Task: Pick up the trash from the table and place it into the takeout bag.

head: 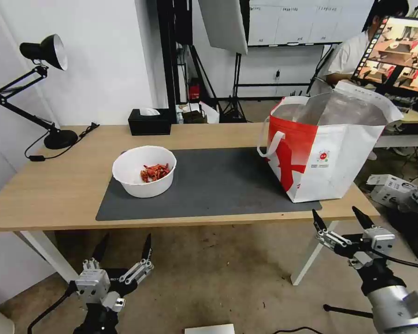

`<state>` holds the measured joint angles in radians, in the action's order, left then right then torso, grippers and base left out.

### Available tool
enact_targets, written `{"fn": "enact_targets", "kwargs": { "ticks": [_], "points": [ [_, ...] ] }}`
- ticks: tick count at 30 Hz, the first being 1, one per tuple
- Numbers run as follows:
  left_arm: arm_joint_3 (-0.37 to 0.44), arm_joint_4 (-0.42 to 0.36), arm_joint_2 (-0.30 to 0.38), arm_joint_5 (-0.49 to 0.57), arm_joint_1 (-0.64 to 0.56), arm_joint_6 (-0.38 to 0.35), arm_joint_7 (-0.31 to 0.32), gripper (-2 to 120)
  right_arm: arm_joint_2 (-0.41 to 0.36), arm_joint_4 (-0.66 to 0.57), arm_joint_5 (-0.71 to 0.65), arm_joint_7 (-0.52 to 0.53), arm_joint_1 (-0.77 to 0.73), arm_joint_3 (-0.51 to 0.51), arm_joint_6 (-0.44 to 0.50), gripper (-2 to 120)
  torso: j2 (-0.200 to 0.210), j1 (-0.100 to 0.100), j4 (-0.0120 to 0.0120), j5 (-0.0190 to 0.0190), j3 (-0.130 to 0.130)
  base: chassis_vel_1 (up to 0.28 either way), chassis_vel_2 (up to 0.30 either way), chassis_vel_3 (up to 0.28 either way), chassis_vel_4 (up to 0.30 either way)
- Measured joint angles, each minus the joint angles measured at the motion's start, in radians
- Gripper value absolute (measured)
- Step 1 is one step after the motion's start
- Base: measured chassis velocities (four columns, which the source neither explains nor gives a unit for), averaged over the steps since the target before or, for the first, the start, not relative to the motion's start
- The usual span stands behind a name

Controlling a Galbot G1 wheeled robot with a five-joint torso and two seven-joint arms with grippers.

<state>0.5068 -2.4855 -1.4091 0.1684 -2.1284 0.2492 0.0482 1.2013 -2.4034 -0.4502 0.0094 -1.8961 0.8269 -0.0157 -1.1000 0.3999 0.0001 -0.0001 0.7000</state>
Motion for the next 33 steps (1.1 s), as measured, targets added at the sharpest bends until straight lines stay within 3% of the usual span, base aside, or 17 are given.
{"fn": "enact_targets", "kwargs": {
  "ticks": [3,6,7,10,15,17,19,22,23,27,33],
  "points": [
    [0.000,0.000,0.000,0.000,0.003,-0.002,0.000,100,-0.001,0.000,0.000,0.003,0.002,-0.001,0.000,100,0.000,0.000,0.0000,0.0001,0.000,0.000,0.000,0.000,0.000],
    [0.032,-0.001,0.012,0.049,0.108,-0.119,-0.003,100,-0.005,0.002,-0.002,0.005,0.003,-0.005,-0.004,100,0.000,0.000,0.0002,0.0000,0.000,0.000,0.000,0.000,0.000],
    [0.032,-0.001,0.012,0.049,0.108,-0.119,-0.003,100,-0.005,0.002,-0.002,0.005,0.003,-0.005,-0.004,100,0.000,0.000,0.0002,0.0000,0.000,0.000,0.000,0.000,0.000],
    [0.048,-0.002,0.098,0.150,0.235,-0.231,0.056,100,-0.014,0.006,-0.002,0.005,0.005,-0.011,-0.007,100,0.000,0.000,-0.0004,-0.0001,0.000,0.000,0.000,0.000,0.000],
    [0.103,0.001,0.171,0.269,0.316,-0.334,0.116,100,-0.055,0.019,-0.002,0.011,0.044,-0.059,-0.025,100,0.000,0.000,-0.0006,-0.0002,0.000,0.000,0.000,0.000,0.000],
    [0.152,0.008,0.212,0.360,0.367,-0.397,0.158,100,-0.091,0.032,-0.003,0.024,0.084,-0.109,-0.045,100,0.000,0.000,0.0016,0.0003,0.000,0.000,0.000,0.000,0.000],
    [0.162,0.017,0.248,0.414,0.404,-0.426,0.184,100,-0.095,0.035,-0.002,0.028,0.090,-0.122,-0.049,100,0.000,0.000,0.0014,0.0000,0.000,0.000,0.000,0.000,0.000],
    [0.173,0.069,0.396,0.559,0.529,-0.492,0.243,100,-0.093,0.036,0.006,0.037,0.092,-0.143,-0.055,100,0.000,0.000,-0.0007,-0.0002,0.000,0.000,0.000,0.000,0.000],
    [0.173,0.069,0.396,0.559,0.529,-0.492,0.243,100,-0.093,0.036,0.006,0.037,0.092,-0.143,-0.055,100,0.000,0.000,-0.0007,-0.0002,0.000,0.000,0.000,0.000,0.000],
    [0.153,0.170,0.549,0.683,0.669,-0.541,0.267,100,-0.089,0.038,0.014,0.042,0.097,-0.146,-0.058,100,0.000,0.000,0.0000,-0.0003,0.000,0.000,0.000,0.000,0.000],
    [0.091,0.299,0.658,0.832,0.857,-0.607,0.289,100,-0.083,0.038,0.023,0.047,0.098,-0.152,-0.062,100,0.000,0.000,-0.0002,-0.0003,0.000,0.000,0.000,0.000,0.000]
  ]
}}
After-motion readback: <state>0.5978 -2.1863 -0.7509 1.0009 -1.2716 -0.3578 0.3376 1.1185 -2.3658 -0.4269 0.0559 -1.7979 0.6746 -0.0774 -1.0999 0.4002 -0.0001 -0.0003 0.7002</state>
